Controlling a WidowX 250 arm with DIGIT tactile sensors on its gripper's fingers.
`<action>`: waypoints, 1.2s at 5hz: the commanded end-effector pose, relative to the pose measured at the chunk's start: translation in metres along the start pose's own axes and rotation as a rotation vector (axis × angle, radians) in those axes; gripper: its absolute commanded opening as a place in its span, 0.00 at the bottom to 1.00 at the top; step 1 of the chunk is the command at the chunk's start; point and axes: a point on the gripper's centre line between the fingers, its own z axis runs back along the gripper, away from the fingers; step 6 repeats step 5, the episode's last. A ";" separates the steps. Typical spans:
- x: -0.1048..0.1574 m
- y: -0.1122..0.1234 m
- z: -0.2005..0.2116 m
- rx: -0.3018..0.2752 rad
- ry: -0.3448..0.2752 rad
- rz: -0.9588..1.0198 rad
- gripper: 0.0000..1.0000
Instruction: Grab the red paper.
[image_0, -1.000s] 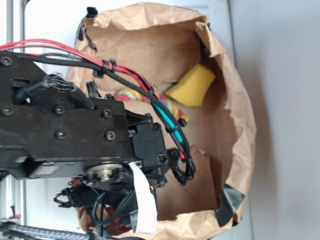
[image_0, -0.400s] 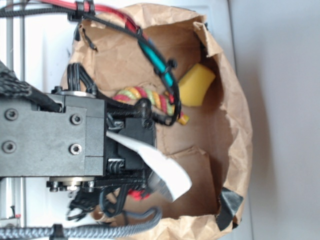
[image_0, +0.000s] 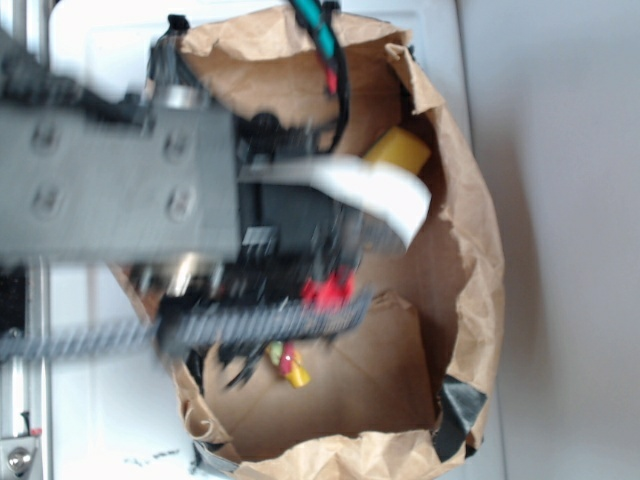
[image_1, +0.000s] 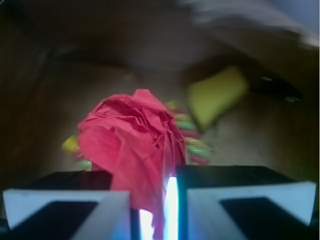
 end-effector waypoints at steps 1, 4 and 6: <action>0.006 0.013 0.039 0.028 -0.060 0.156 0.00; 0.006 -0.006 0.059 -0.061 -0.029 0.023 0.00; 0.010 -0.008 0.058 -0.073 -0.033 0.023 0.00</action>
